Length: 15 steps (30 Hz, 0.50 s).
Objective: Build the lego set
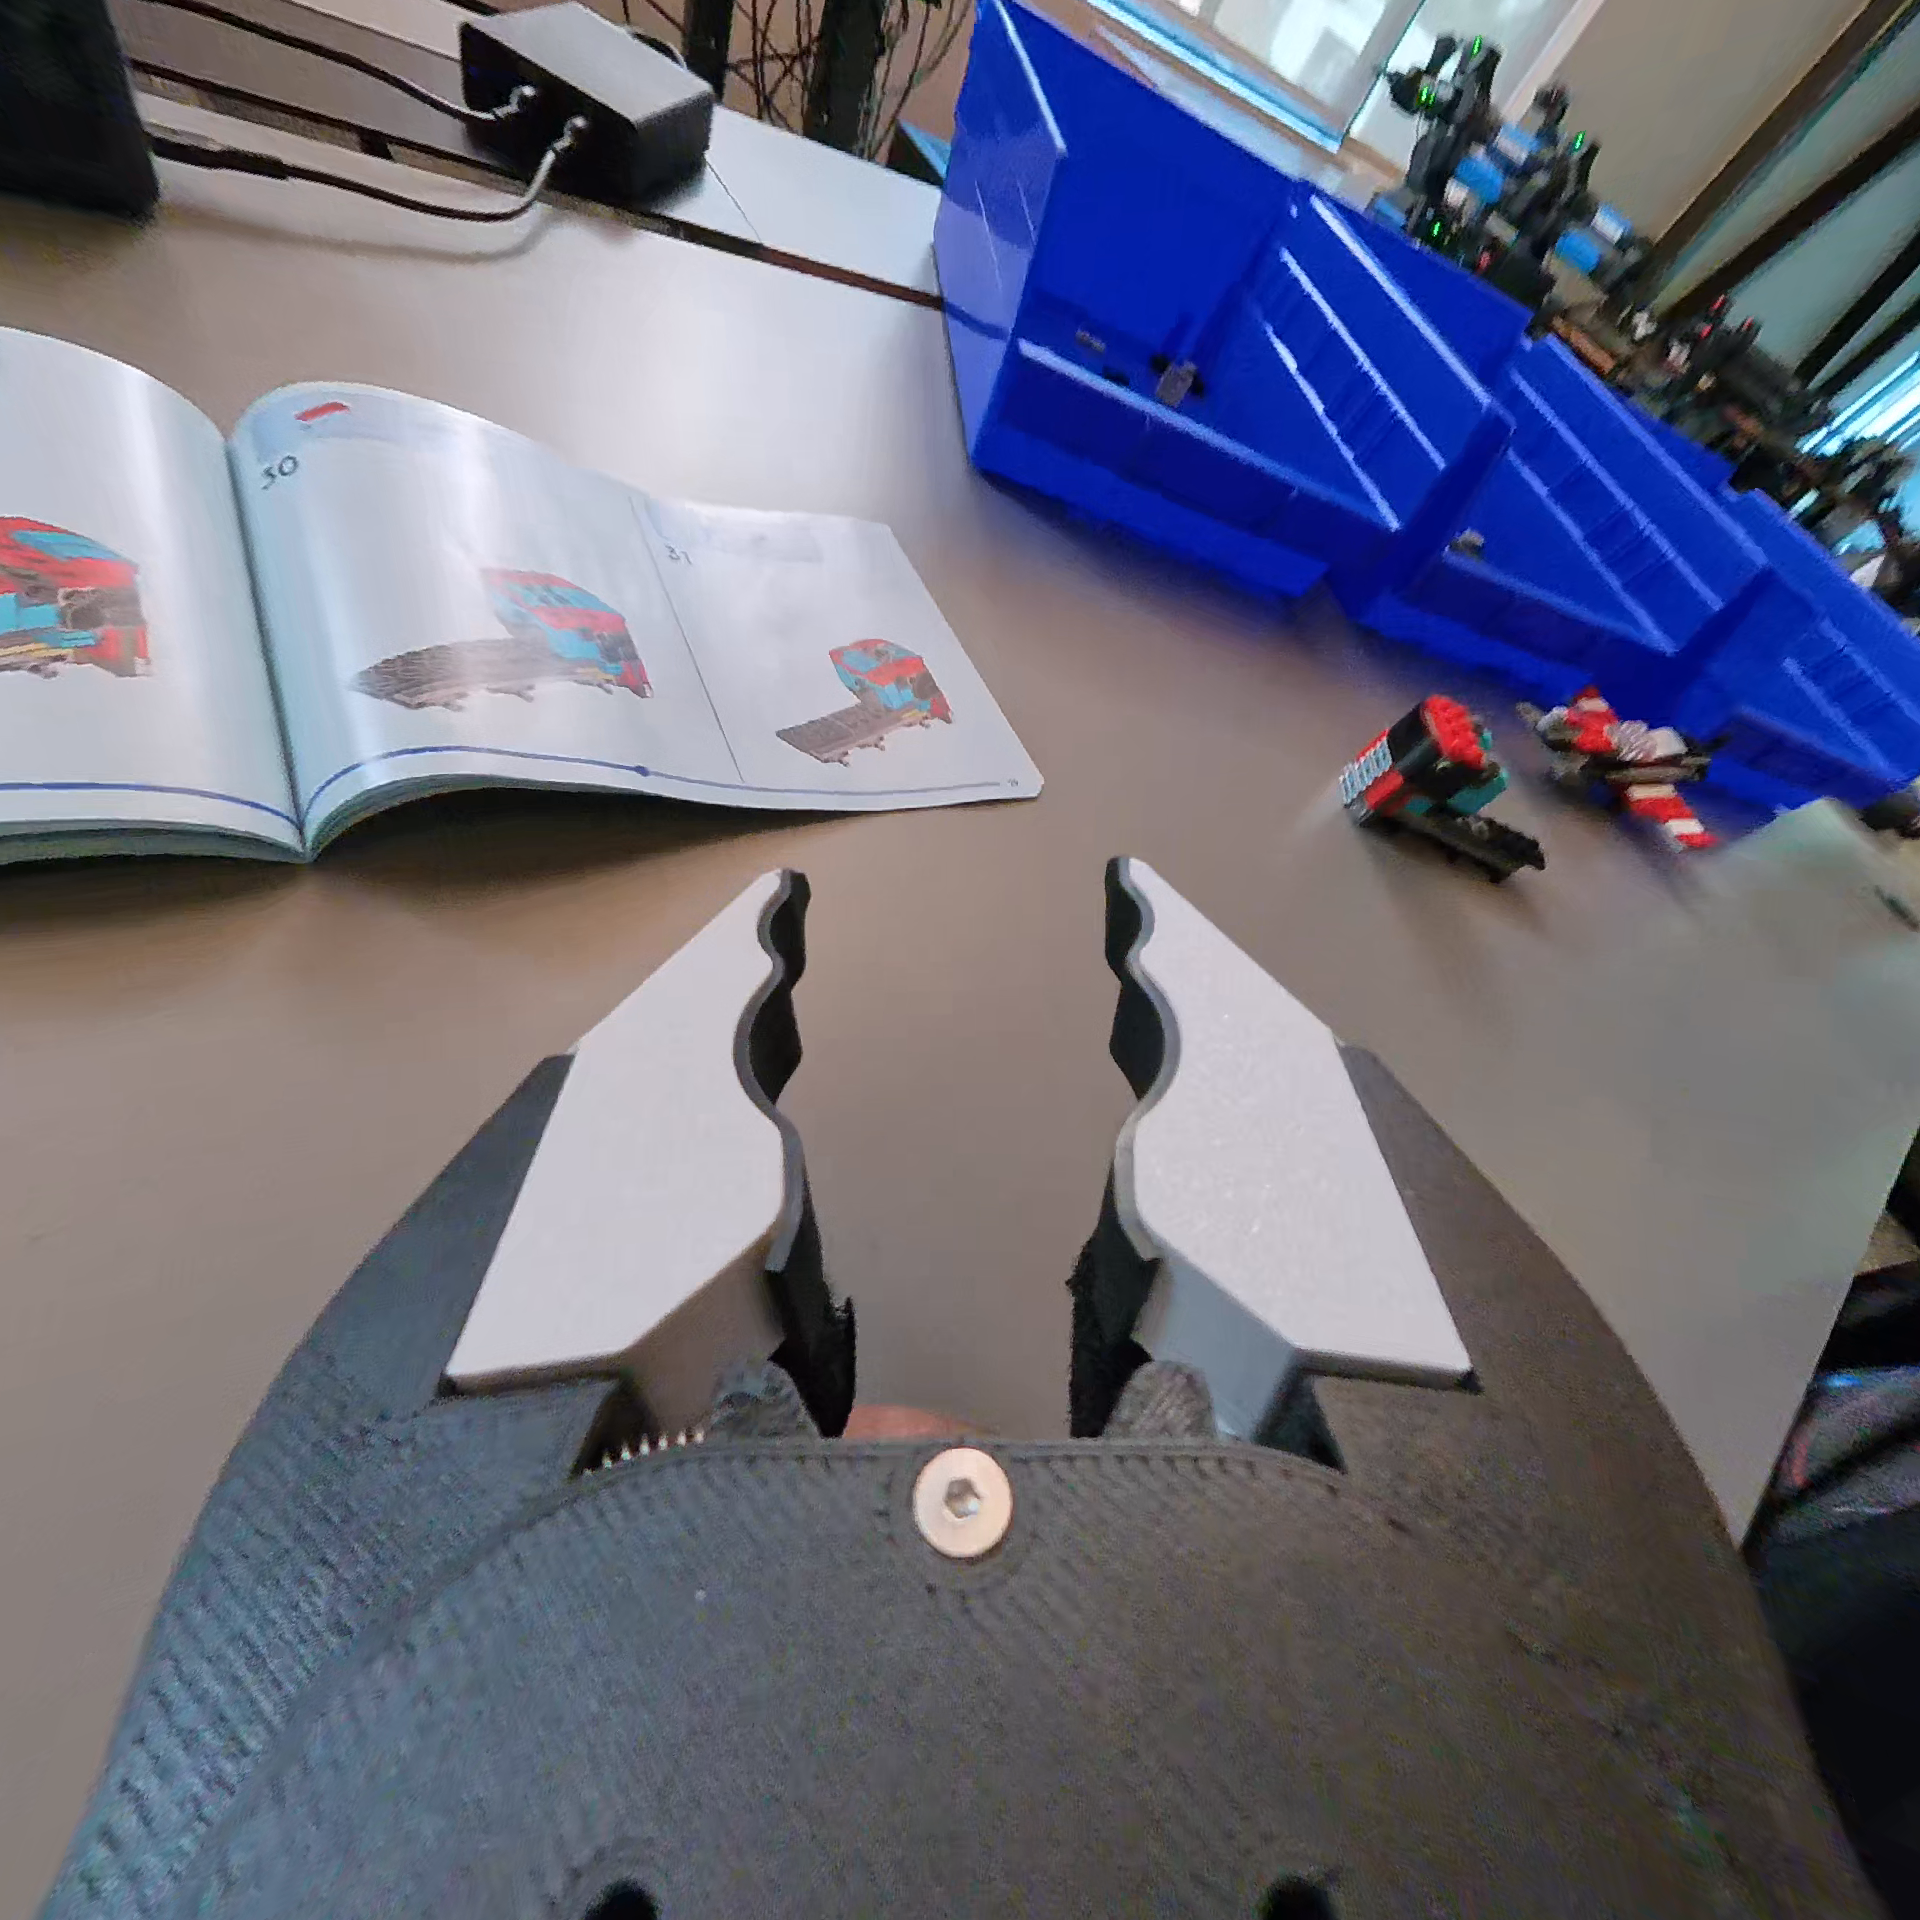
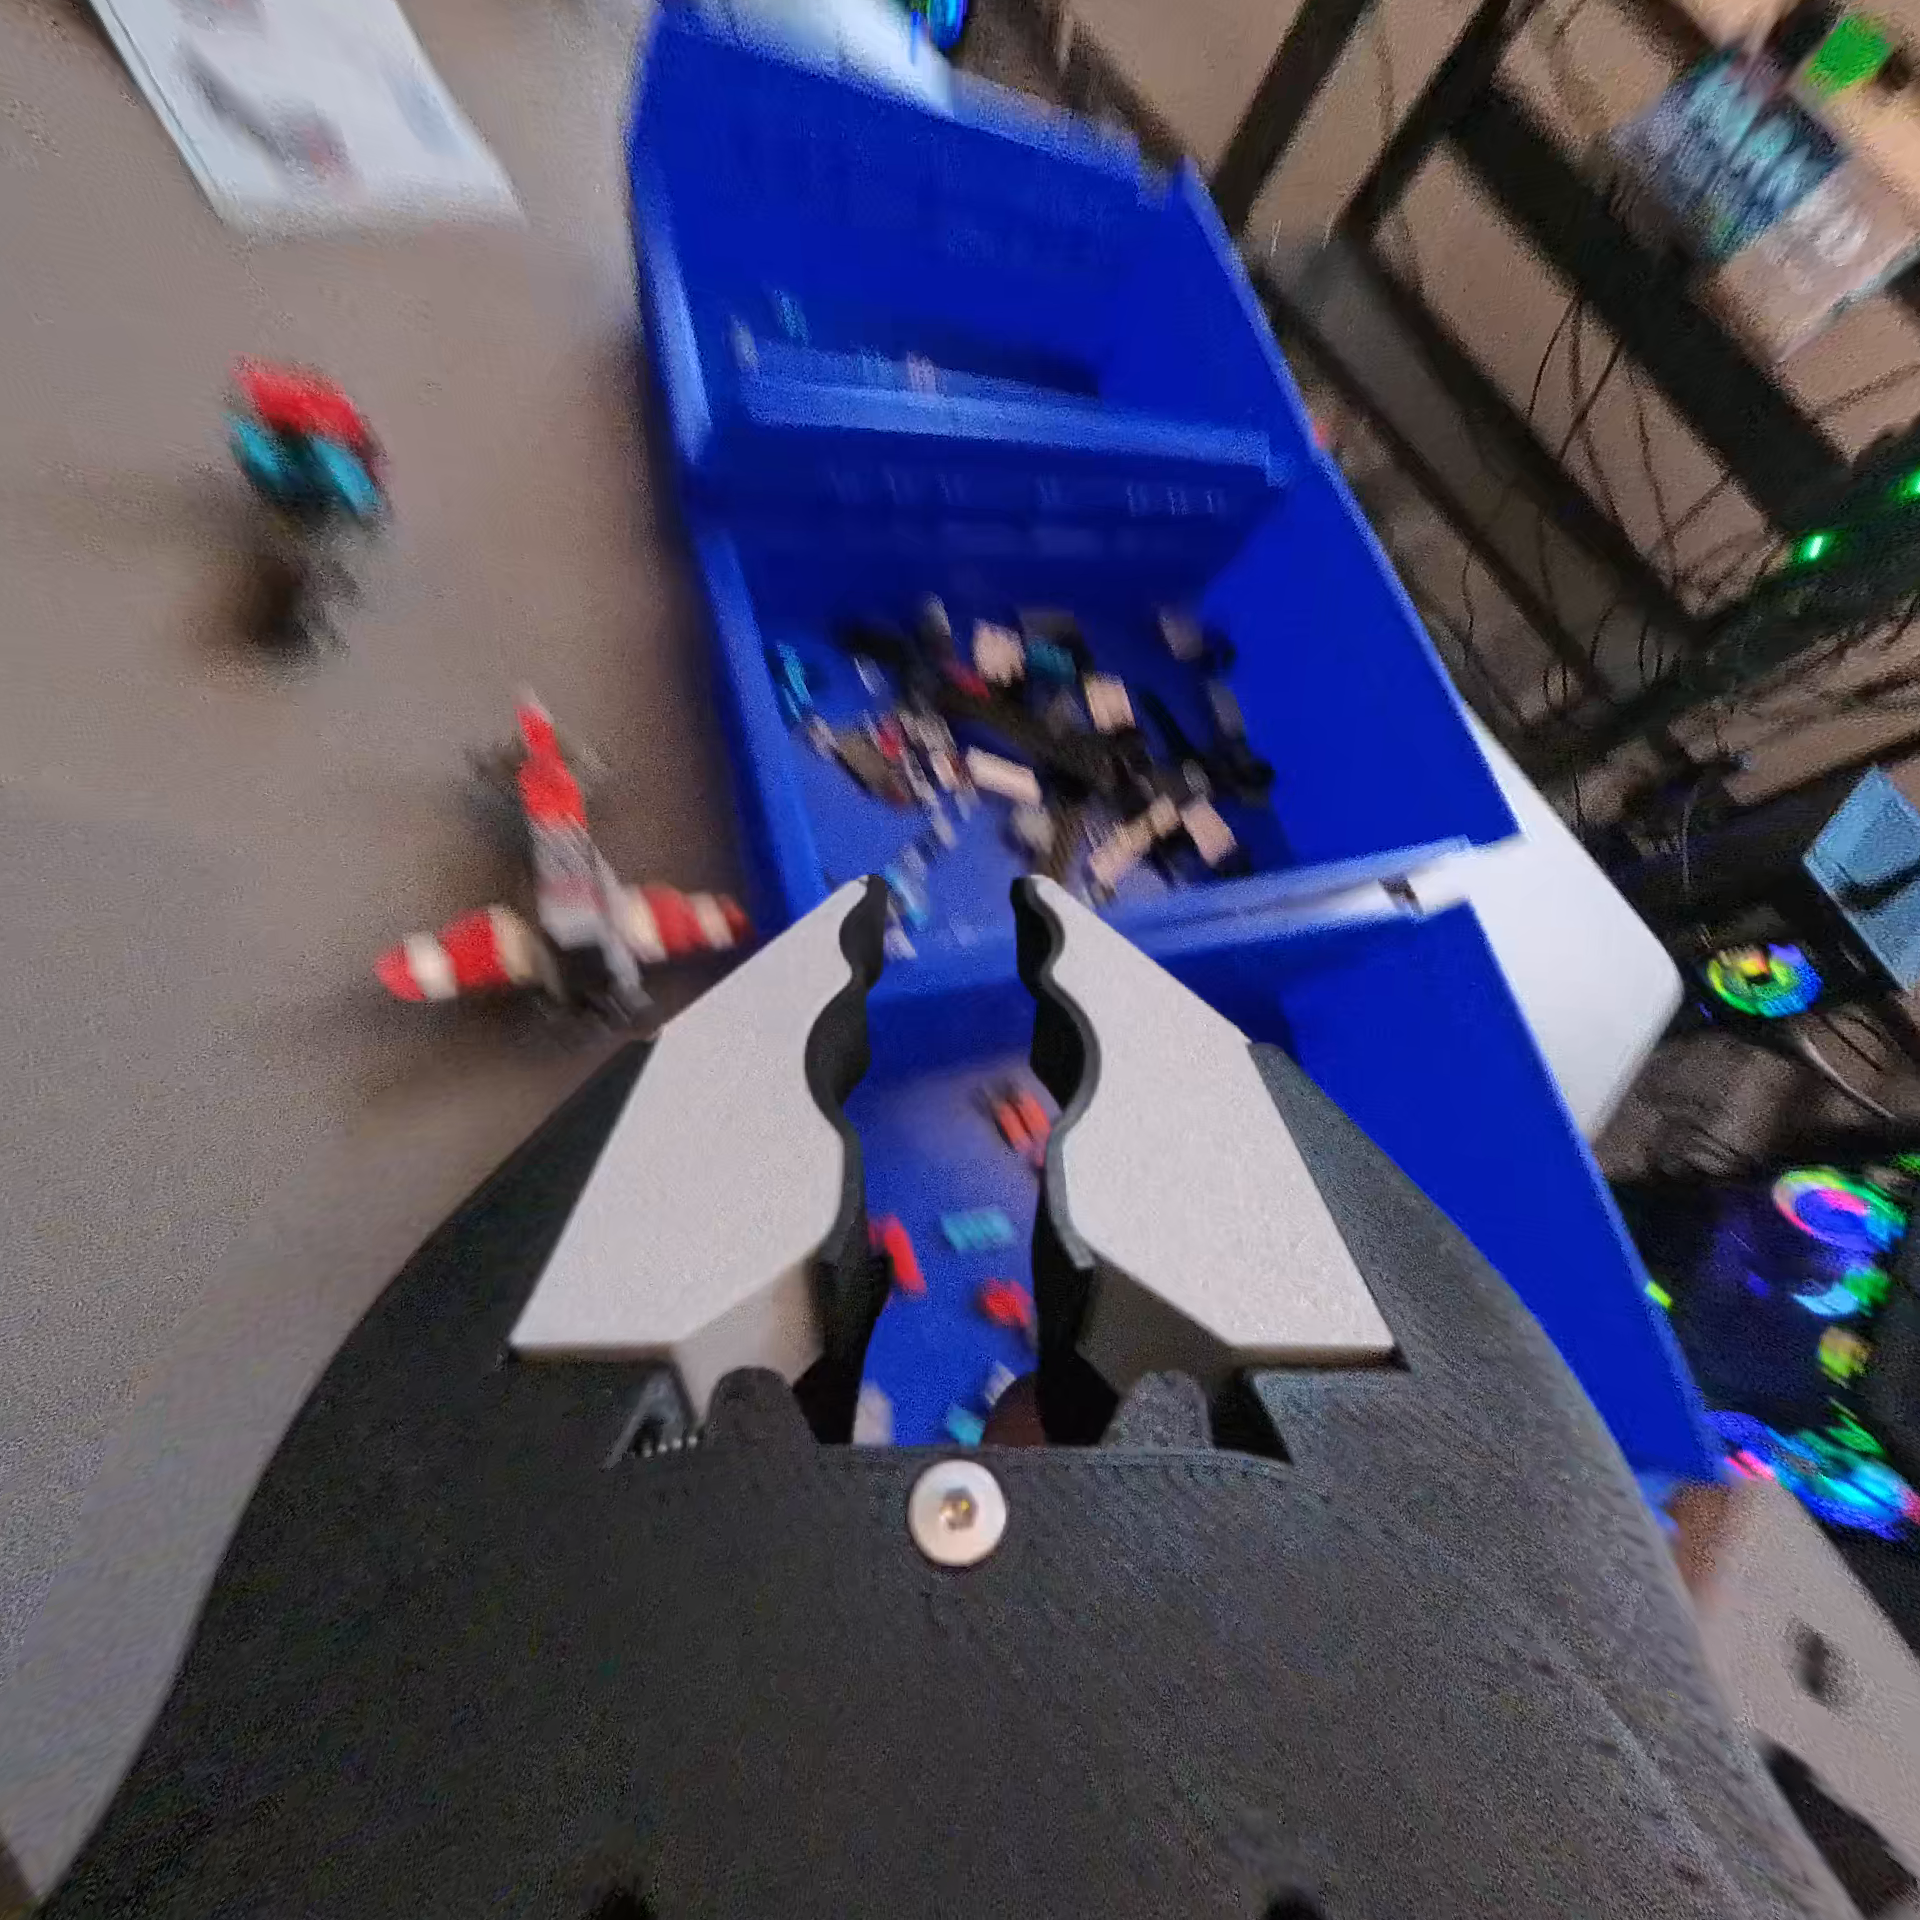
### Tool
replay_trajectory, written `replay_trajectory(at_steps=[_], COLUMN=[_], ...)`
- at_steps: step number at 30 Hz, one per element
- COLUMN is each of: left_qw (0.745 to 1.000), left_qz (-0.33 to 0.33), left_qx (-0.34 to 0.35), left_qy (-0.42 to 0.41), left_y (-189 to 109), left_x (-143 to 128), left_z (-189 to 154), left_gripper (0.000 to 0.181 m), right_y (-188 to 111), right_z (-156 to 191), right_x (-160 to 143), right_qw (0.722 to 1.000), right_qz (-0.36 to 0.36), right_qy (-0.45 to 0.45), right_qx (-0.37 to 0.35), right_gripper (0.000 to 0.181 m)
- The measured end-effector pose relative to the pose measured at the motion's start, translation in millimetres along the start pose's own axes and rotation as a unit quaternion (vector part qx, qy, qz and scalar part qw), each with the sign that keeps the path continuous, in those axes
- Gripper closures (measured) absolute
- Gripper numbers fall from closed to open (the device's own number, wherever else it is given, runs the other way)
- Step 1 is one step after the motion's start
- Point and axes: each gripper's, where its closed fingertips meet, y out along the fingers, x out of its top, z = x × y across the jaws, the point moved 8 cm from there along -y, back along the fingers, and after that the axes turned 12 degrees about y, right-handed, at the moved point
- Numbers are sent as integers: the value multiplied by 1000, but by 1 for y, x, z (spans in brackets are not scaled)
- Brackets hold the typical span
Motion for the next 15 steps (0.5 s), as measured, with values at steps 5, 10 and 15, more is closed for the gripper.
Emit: replay_trajectory(at_steps=[5,10,15], left_qw=[1000,999,998], left_qz=[-2,-22,-15], left_qx=[22,41,56], left_qy=[2,-27,-26], left_y=[-1,-8,-9], left_x=[0,-1,-4], left_z=[0,3,-1], left_gripper=[122,122,122], right_y=[37,82,99], right_z=[-58,-75,-87], right_x=[-56,-95,-109], right_qw=[976,944,930], right_qz=[190,283,315], right_qy=[-86,-119,-141], right_qx=[61,122,124], right_gripper=[160,160,158])
